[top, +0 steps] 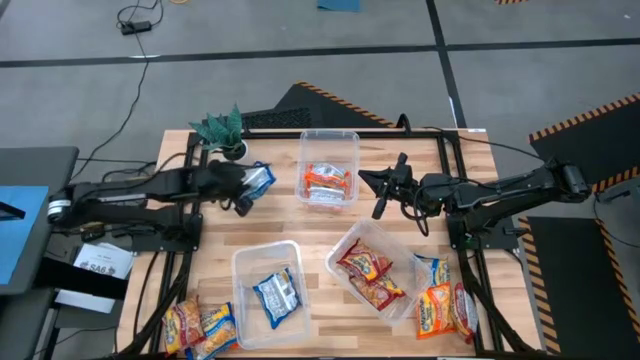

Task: Sort Maruchan noodles
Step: Put the blue noodle pack into the bottom left transparent bin

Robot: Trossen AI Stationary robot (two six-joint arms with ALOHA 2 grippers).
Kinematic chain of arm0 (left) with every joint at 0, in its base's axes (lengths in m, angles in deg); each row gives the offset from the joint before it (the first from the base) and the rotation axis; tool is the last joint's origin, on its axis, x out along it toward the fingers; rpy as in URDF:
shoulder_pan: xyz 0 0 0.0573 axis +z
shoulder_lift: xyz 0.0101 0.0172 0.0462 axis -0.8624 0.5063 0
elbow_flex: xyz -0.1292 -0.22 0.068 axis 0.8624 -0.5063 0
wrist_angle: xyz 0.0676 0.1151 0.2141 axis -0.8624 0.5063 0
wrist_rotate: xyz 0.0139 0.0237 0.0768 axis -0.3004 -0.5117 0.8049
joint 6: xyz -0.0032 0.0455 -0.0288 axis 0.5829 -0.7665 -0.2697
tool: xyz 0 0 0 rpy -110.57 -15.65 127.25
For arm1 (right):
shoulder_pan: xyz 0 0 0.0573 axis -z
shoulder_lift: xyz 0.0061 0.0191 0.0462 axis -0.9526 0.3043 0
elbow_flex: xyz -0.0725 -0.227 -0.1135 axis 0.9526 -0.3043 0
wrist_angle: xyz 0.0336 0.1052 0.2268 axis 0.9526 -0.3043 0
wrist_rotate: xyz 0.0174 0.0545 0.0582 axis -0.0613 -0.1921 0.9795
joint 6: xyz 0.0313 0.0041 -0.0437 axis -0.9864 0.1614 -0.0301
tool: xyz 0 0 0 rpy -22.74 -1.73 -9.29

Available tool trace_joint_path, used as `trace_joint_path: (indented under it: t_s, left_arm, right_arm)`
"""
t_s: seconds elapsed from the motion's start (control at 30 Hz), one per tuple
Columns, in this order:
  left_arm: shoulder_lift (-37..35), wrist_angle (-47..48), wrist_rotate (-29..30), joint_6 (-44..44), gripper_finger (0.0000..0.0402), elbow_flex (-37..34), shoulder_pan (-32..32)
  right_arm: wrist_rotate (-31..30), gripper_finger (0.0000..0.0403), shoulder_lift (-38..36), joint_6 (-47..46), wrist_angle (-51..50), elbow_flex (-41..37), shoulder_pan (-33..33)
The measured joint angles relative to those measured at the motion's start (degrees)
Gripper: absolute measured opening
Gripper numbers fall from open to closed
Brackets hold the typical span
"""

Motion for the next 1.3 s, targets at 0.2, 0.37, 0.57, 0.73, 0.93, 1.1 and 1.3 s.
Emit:
trace_joint_path:
  t_s: [0.2, 0.37, 0.57, 0.73, 0.93, 1.1, 1.3]
  left_arm:
    - [-8.8, -7.9, -3.4, -1.0, 0.0, 0.1, -6.0]
    - [-11.8, -18.4, -10.3, -2.0, 0.0, 0.1, -14.1]
    - [-8.5, -23.4, -17.2, -8.9, 0.0, 0.2, -26.9]
    - [-2.5, -24.8, -15.4, -13.4, 0.0005, 0.2, -36.0]
    - [3.5, -28.1, -10.4, -10.9, 0.0037, 0.2, -40.3]
    - [5.9, -28.5, -10.4, -8.1, 0.0094, 0.2, -40.3]
    - [5.5, -29.9, -10.5, -8.5, 0.016, 0.2, -40.2]
  right_arm:
    - [0.0, 0.0038, 0.0, 0.0, 0.0, 0.0, 0.0]
    - [0.0, 0.0038, 0.0, 0.0, 0.0, 0.0, 0.0]
    - [0.0, 0.0038, 0.0, 0.0, 0.0, 0.0, 0.0]
    - [0.0, 0.0038, 0.0, 0.0, 0.0, 0.0, 0.0]
    - [0.0, 0.0038, 0.0, 0.0, 0.0, 0.0, 0.0]
    - [0.0, 0.0038, 0.0, 0.0, 0.0, 0.0, 0.0]
    - [0.0, 0.0038, 0.0, 0.0, 0.0, 0.0, 0.0]
